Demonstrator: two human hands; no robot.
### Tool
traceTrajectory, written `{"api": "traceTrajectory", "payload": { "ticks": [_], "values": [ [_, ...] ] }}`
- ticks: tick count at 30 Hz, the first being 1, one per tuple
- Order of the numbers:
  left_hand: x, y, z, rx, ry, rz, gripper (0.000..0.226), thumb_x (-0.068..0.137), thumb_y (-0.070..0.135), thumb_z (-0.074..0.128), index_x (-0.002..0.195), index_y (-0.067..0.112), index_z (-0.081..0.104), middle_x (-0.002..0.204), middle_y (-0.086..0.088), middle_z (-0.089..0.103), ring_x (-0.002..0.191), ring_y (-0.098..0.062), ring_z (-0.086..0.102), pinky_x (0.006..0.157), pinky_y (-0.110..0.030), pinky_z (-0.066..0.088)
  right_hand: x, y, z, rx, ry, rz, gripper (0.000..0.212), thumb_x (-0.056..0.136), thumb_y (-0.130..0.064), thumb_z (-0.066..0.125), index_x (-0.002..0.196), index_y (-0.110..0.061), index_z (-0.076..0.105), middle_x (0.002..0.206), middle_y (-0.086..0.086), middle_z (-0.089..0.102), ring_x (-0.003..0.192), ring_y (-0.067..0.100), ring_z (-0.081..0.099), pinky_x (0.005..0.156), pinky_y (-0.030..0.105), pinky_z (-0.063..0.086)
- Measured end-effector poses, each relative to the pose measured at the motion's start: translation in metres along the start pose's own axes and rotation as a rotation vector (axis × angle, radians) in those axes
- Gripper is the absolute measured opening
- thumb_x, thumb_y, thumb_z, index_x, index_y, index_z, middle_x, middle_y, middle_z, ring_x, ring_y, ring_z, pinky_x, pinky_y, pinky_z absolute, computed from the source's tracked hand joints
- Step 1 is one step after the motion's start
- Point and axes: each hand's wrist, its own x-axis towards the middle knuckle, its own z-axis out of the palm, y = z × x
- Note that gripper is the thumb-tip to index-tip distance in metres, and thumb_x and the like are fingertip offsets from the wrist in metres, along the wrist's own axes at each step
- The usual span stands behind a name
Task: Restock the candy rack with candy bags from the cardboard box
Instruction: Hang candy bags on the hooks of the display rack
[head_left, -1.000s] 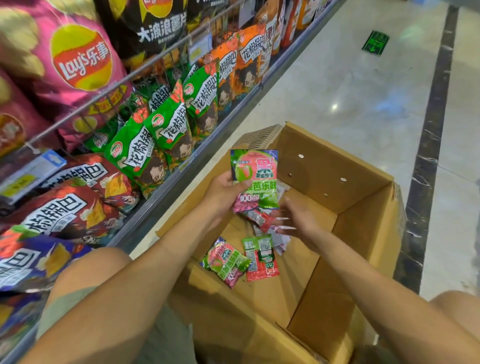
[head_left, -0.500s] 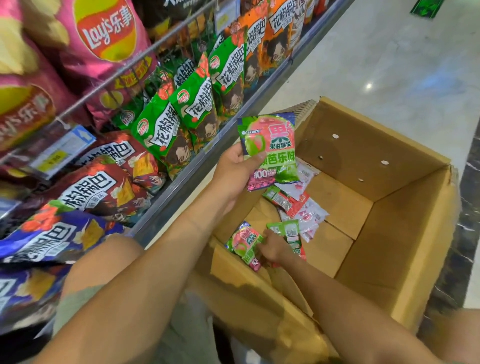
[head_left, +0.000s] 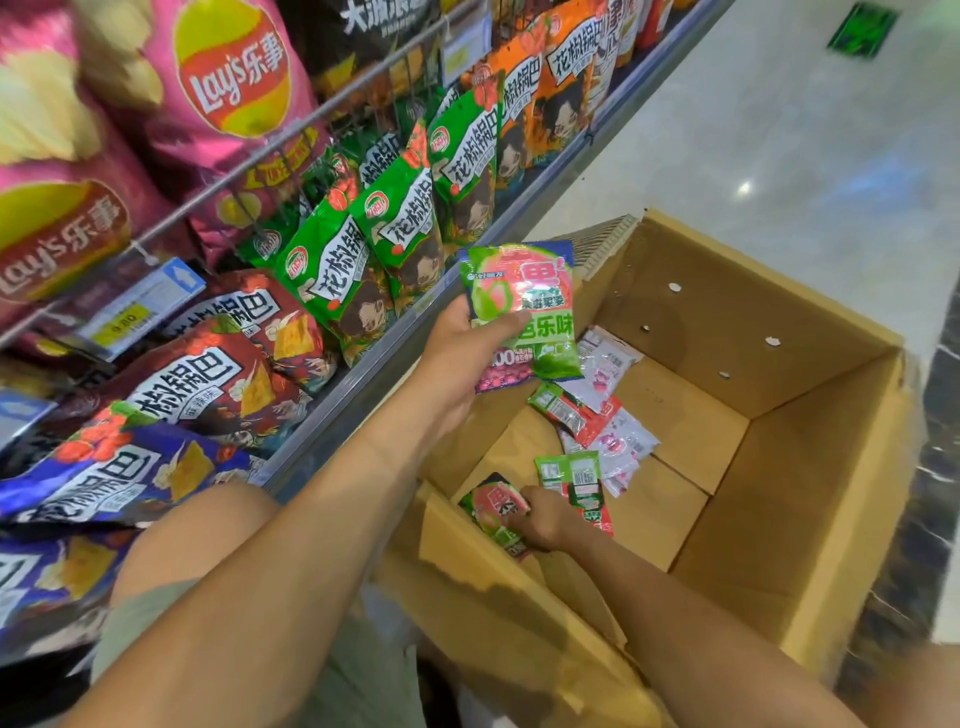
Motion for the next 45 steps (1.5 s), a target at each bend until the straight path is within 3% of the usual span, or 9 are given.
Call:
{"api": "traceTrajectory", "payload": {
  "ticks": [14,17,19,22,25,32,37,40,45],
  "values": [
    [-0.028,0.039,0.018,0.123,0.133,-0.005,0.028,0.095,0.005,0.073,0.117,0.020,0.066,0.111,0.000,0.079,0.102,-0.021,0.077,0.093,-0.046,0.061,-0.090,0.014,-0.115,0.481,0.246,0.168,0.019,0.101,-0.025,0.062,0.115,-0.014,0.069,0.112,0.007,0.075,0.101,0.025,0.070,0.091,0.039,0.055],
    [-0.066,0.064,0.028,0.045,0.163,-0.063,0.028,0.096,0.002,0.070,0.116,0.021,0.067,0.110,-0.001,0.080,0.103,-0.025,0.076,0.087,-0.043,0.062,-0.146,-0.015,-0.150,0.577,0.273,0.177,0.011,0.103,-0.020,0.059,0.111,-0.017,0.065,0.105,0.003,0.073,0.093,0.019,0.069,0.071,0.021,0.052],
    [-0.098,0.088,0.035,0.074,0.168,-0.087,0.028,0.097,0.005,0.070,0.118,0.023,0.067,0.109,0.002,0.080,0.102,-0.022,0.077,0.084,-0.039,0.062,-0.180,-0.032,-0.174,0.604,0.266,0.189,0.014,0.104,-0.023,0.058,0.114,-0.017,0.065,0.106,0.001,0.072,0.096,0.020,0.070,0.069,0.017,0.050],
    [-0.144,0.139,0.042,0.161,0.166,-0.084,0.024,0.096,0.009,0.072,0.114,0.025,0.069,0.105,0.007,0.081,0.101,-0.018,0.077,0.086,-0.037,0.060,-0.234,-0.063,-0.210,0.611,0.236,0.201,0.029,0.101,-0.041,0.060,0.123,-0.023,0.064,0.113,-0.003,0.074,0.102,0.019,0.071,0.090,0.036,0.056],
    [-0.187,0.198,0.055,0.136,0.179,-0.116,0.025,0.097,0.007,0.071,0.111,0.027,0.070,0.109,0.002,0.080,0.105,-0.021,0.076,0.088,-0.040,0.060,-0.297,-0.108,-0.253,0.658,0.244,0.213,0.025,0.102,-0.040,0.060,0.121,-0.025,0.062,0.109,-0.004,0.074,0.091,0.009,0.070,0.074,0.025,0.053],
    [-0.281,0.309,0.085,0.144,0.255,-0.154,0.035,0.094,0.001,0.074,0.125,0.013,0.065,0.116,-0.009,0.078,0.109,-0.031,0.075,0.086,-0.039,0.063,-0.437,-0.199,-0.335,0.706,0.283,0.108,0.021,0.102,-0.036,0.060,0.120,-0.026,0.065,0.104,-0.013,0.071,0.089,-0.001,0.066,0.070,0.009,0.048],
    [-0.357,0.360,0.115,0.202,0.246,-0.096,0.046,0.080,0.034,0.081,0.123,0.023,0.068,0.115,-0.003,0.079,0.107,-0.024,0.076,0.092,-0.044,0.060,-0.512,-0.228,-0.367,0.757,0.279,0.009,0.016,0.100,-0.031,0.065,0.116,-0.034,0.066,0.103,-0.018,0.075,0.096,0.000,0.070,0.082,0.022,0.055],
    [-0.394,0.370,0.131,0.179,0.331,-0.096,0.029,0.091,0.022,0.079,0.116,0.030,0.066,0.114,0.002,0.078,0.106,-0.020,0.075,0.092,-0.041,0.060,-0.545,-0.238,-0.379,0.805,0.268,-0.032,0.023,0.099,-0.029,0.066,0.122,-0.026,0.067,0.110,-0.005,0.077,0.097,0.009,0.074,0.089,0.032,0.057],
    [-0.451,0.376,0.150,0.097,0.479,-0.018,0.030,0.096,0.007,0.073,0.112,0.029,0.063,0.109,0.005,0.078,0.092,-0.008,0.077,0.074,-0.024,0.061,-0.591,-0.256,-0.396,0.791,0.241,-0.157,0.020,0.101,-0.029,0.064,0.120,-0.024,0.068,0.106,-0.009,0.077,0.095,0.009,0.073,0.079,0.027,0.055]
  ]
}}
